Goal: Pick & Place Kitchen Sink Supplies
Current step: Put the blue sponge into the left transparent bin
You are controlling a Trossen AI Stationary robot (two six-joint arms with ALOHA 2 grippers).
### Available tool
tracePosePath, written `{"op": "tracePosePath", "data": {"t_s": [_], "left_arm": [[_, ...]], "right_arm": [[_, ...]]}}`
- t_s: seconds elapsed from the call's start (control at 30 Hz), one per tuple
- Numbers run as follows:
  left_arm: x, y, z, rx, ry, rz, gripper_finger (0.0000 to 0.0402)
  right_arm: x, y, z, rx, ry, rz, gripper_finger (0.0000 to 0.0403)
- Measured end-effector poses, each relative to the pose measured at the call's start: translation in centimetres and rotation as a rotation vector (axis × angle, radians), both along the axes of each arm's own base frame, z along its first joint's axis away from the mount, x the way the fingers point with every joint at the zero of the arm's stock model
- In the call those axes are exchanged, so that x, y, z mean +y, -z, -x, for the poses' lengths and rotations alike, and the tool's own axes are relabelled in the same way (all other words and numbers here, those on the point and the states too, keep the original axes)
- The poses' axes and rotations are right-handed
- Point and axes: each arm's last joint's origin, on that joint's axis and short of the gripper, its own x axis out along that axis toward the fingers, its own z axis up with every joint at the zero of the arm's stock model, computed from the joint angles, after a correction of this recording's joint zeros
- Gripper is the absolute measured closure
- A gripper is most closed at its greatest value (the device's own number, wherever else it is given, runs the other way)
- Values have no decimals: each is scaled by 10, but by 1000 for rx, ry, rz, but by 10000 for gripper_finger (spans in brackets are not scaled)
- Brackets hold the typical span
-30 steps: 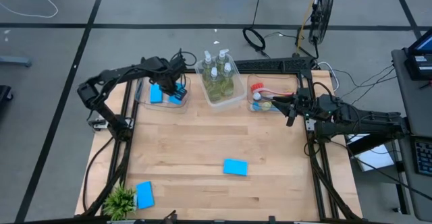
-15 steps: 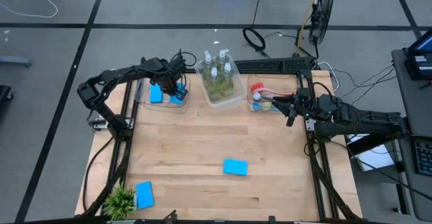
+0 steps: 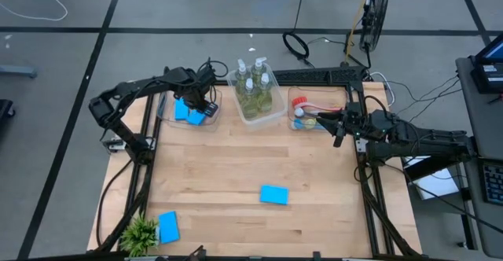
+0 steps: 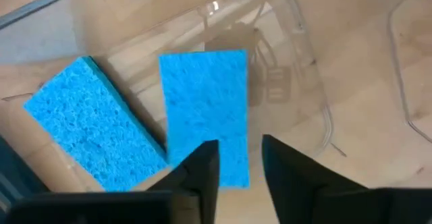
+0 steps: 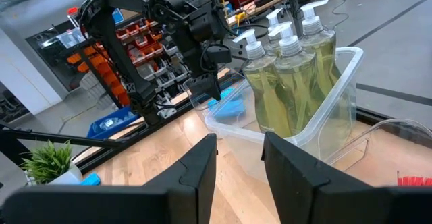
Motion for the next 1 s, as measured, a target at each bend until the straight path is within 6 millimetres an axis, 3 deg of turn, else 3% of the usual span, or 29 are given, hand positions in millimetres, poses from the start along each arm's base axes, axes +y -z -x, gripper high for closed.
{"op": "tracePosePath", "data": {"t_s": [0.13,0.3,0.57,0.73,1.0], "left_arm": [[-4,-14,5,12,15,4,242],[-17,-55,14,13,2,43,195],[-80,-121,15,-166,-178,297,172],[-125,-131,7,-180,-247,374,172],[-192,-125,-16,-110,-272,425,172]], "right_arm": [[0,0,0,0,0,2,293],[0,0,0,1,0,4,293],[0,0,0,2,0,7,293],[0,0,0,2,0,7,293],[0,0,0,2,-1,7,293]]}}
